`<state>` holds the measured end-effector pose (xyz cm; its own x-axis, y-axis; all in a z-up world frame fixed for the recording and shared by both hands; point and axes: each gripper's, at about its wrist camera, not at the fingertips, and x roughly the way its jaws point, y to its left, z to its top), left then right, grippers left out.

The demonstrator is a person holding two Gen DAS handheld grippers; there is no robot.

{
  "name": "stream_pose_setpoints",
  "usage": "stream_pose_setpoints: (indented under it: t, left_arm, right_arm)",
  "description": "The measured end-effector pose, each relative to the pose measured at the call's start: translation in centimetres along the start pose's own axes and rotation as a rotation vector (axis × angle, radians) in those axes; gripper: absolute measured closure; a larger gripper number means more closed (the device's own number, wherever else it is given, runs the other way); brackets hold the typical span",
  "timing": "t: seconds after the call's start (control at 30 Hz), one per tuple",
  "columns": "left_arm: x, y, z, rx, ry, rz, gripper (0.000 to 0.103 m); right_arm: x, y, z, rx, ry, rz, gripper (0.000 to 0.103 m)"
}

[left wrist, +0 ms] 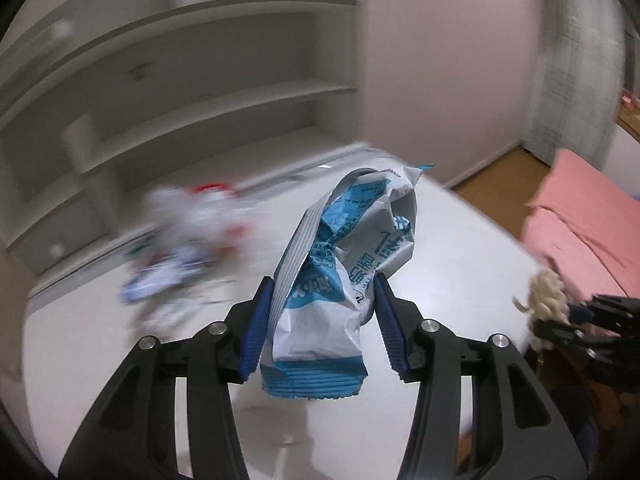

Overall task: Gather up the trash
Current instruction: 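Carry both items to the black bin and open both tools to drop them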

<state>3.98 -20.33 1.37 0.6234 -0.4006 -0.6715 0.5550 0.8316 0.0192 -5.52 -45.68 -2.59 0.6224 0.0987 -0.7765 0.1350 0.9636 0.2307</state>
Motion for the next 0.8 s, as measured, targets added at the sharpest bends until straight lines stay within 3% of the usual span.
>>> stream_pose_setpoints:
  t: [0.2,0.47,0.63,0.8]
  left_arm:
    - [2.1,-11.5,0.6,0.133,0.021,-0.198,0.054]
    - [4.8,-26.6,-1.2,0.317,0.09,-0.405,0.054]
    - [7.5,-34.5,-3.9,0.406,0.142,-0.481,0.054]
    - [11.6,-39.1,-6.9,0.423,0.204,-0.522,0.054]
  right_arm:
    - [-3.5,-9.0,-2.9,0.156,-0.028,-0.136,0.073]
    - [-7.7,-21.6,-10.2,0.395,-0.02,-0.324,0.073]
    - [-8.4,-27.5,-15.1,0.522,0.009,-0.381,0.073]
    - [-6.9,-31.2,-18.9,0.597,0.056,-0.392,0.073]
